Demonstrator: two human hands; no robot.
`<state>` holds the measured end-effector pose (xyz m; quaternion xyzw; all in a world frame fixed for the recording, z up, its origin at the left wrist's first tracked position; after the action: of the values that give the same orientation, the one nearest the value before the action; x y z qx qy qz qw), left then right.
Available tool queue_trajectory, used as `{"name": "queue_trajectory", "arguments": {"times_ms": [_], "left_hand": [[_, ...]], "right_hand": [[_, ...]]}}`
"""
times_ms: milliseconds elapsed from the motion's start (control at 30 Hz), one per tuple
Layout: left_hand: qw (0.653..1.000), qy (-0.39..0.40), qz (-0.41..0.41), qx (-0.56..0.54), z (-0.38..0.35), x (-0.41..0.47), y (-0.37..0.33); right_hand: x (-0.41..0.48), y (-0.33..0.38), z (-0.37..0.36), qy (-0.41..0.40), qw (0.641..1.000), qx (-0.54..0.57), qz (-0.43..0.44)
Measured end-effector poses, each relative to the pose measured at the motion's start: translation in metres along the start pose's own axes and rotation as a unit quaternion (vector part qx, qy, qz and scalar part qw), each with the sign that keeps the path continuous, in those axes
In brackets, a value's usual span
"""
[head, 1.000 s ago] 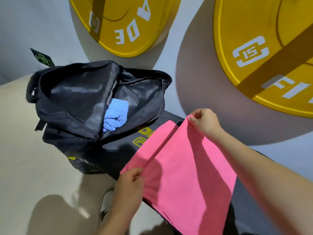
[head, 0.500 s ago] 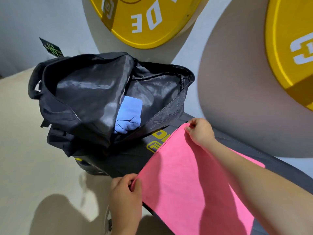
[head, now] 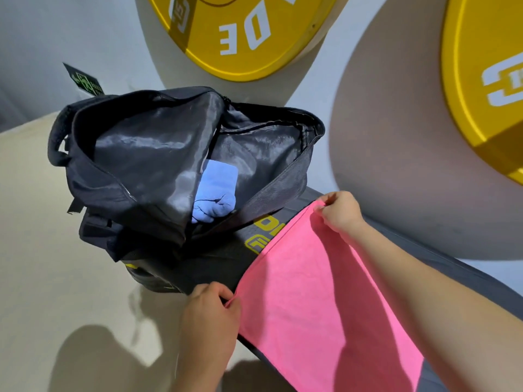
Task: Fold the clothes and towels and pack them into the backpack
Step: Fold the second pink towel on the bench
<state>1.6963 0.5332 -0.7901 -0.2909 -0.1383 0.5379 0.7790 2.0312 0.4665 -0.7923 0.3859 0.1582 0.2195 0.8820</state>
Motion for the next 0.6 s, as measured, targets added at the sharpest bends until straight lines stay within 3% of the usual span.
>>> {"name": "queue_trajectory", "arguments": {"times_ms": [167, 367, 600], "left_hand": [[0.984, 0.057, 0.039, -0.165, 0.007, 0.01, 0.003], [0.977, 0.107, -0.097, -0.158, 0.072, -0.002, -0.065], [0.951, 0.066, -0.247, -0.175, 0.185, -0.048, -0.141]], "right_hand": [[-0.034, 0.011, 0.07, -0.019, 0.987, 0.157, 0.023], [-0.116, 0.042, 0.177, 0.006, 0.979, 0.19, 0.069], [-0.239, 0.075, 0.265, 0.067, 0.934, 0.34, 0.083]]}}
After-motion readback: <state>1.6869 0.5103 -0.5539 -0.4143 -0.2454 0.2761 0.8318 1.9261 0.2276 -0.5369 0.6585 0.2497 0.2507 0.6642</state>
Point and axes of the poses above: each hand's wrist, its own x-axis towards the middle knuckle, its own z-axis out of the back of the hand, y = z × x, the point moved 9 cm from there along x, towards the middle knuckle, and after that the axes turned 3 degrees about x, right-handed, at the moved point
